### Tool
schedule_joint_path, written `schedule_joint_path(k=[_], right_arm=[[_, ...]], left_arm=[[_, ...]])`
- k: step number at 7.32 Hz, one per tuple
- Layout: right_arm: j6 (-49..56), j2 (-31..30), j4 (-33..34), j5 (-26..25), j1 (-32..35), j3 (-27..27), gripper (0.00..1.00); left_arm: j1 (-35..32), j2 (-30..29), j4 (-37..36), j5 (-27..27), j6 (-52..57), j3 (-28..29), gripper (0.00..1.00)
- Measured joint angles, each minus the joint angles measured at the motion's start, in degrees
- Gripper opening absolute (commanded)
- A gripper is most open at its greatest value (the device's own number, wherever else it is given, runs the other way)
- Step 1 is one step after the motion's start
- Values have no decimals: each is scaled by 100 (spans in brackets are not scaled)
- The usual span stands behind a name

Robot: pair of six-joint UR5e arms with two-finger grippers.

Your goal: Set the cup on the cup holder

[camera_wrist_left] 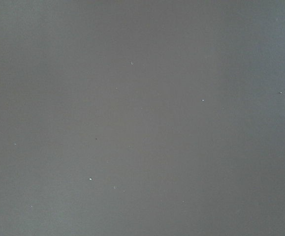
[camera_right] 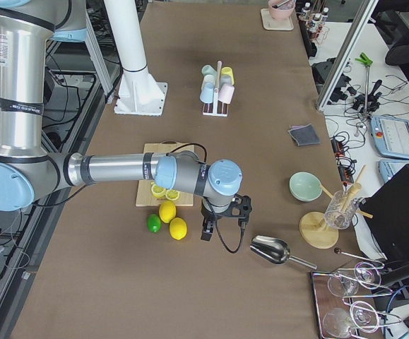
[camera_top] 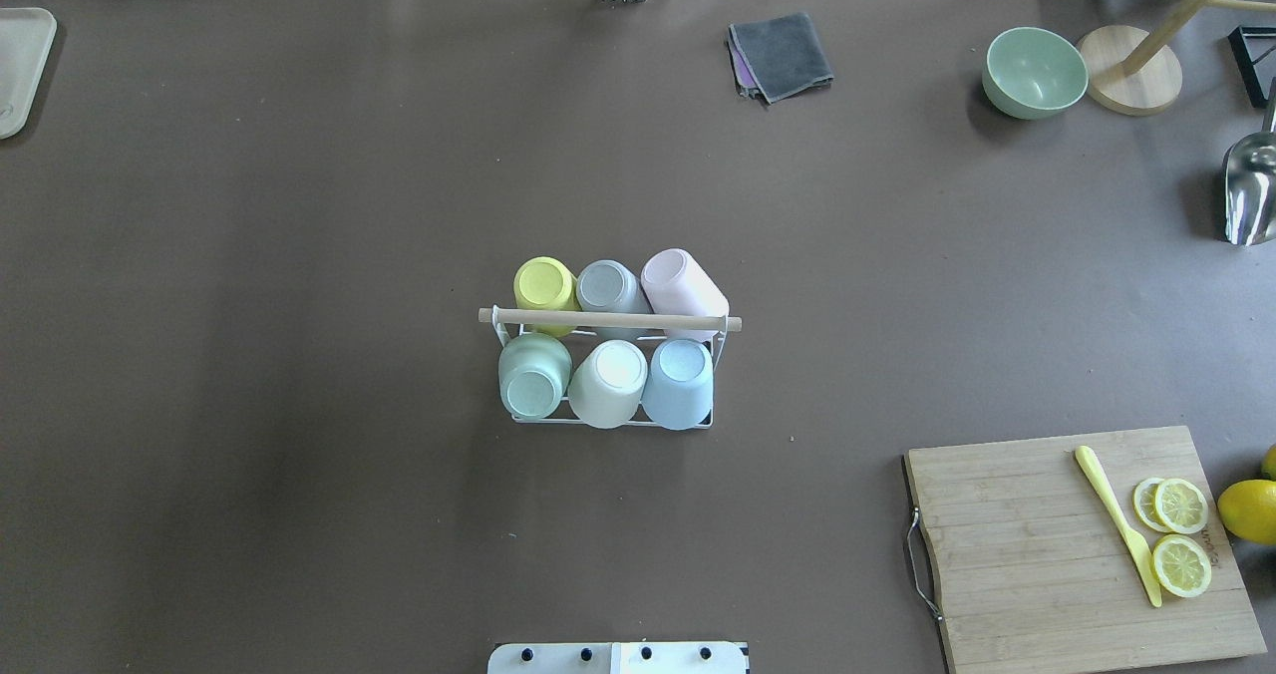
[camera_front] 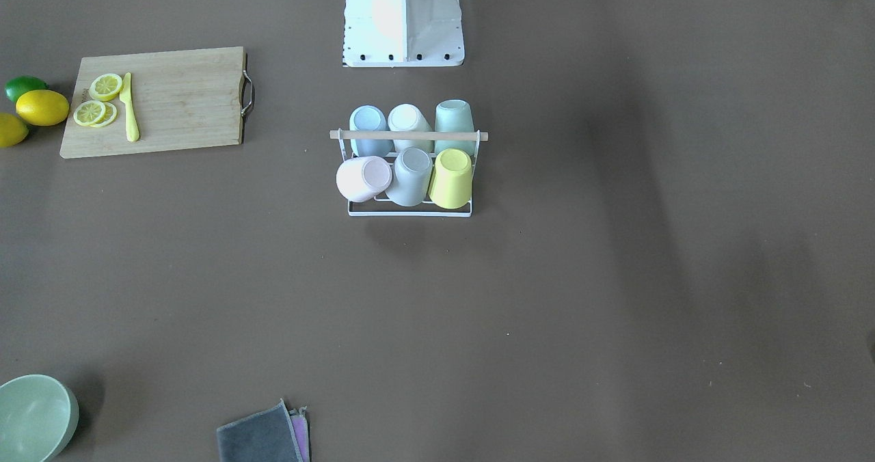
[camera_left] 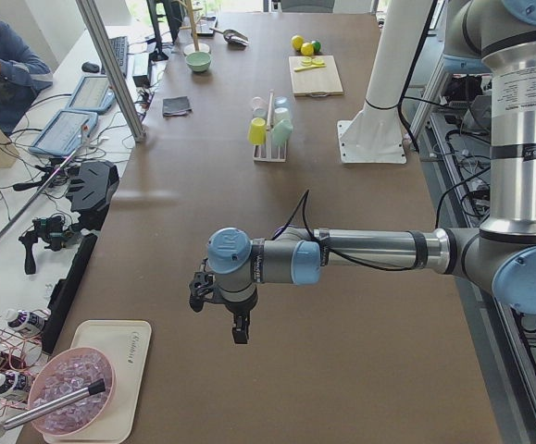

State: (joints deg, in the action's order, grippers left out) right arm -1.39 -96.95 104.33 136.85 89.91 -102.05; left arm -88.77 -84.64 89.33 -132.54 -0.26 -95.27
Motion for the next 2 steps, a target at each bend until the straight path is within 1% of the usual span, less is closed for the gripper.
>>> schedule_joint_path(k=[2], right_arm=[[6,0,0,0,0,0,100]], left_arm=[[0,35,1,0,0,-6,98]])
